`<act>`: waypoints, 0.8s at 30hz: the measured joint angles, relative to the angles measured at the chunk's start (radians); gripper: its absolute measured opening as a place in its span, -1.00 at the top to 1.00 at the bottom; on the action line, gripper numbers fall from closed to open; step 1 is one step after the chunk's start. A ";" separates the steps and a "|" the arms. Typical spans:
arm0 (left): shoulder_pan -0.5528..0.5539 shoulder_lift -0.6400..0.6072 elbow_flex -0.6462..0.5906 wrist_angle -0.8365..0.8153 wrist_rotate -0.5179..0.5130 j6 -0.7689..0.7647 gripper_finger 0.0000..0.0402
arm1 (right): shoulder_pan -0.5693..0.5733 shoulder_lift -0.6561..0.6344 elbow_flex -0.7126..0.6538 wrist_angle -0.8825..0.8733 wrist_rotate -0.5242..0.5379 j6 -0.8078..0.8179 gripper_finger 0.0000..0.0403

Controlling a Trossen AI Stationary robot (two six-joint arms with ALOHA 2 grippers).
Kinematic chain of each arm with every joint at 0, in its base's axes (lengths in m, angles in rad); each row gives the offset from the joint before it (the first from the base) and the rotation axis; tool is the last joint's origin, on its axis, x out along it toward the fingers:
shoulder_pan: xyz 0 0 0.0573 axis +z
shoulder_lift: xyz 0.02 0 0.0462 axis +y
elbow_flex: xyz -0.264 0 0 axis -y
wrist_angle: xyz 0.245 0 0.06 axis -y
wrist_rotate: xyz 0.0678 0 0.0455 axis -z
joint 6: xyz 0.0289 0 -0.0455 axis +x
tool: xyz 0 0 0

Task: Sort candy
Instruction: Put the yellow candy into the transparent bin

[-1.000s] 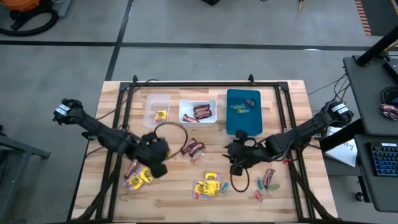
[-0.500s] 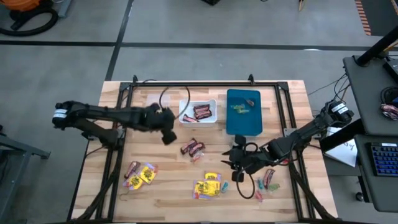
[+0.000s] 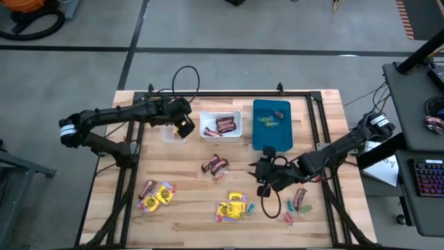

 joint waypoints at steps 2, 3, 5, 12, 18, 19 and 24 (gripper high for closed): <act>0.003 0.003 -0.005 -0.001 0.000 0.012 1.00 | -0.020 -0.010 0.000 -0.011 0.028 -0.005 0.44; 0.003 0.005 -0.010 -0.001 0.000 0.015 1.00 | -0.032 -0.015 0.000 -0.014 0.034 -0.010 0.45; 0.003 0.012 -0.027 0.002 0.000 0.013 1.00 | -0.056 -0.024 0.000 -0.015 0.038 -0.022 0.47; 0.002 0.045 -0.156 0.082 0.001 -0.053 1.00 | -0.119 -0.037 0.000 -0.008 0.037 -0.030 0.52; 0.009 0.053 -0.188 0.105 -0.051 -0.040 1.00 | -0.130 -0.037 0.000 -0.003 0.036 -0.009 0.45; 0.011 0.053 -0.188 0.106 -0.051 -0.036 1.00 | -0.130 -0.037 0.000 -0.002 0.035 0.001 0.43; 0.012 0.053 -0.182 0.100 -0.052 -0.030 1.00 | -0.130 -0.044 0.000 -0.003 -0.025 0.075 0.33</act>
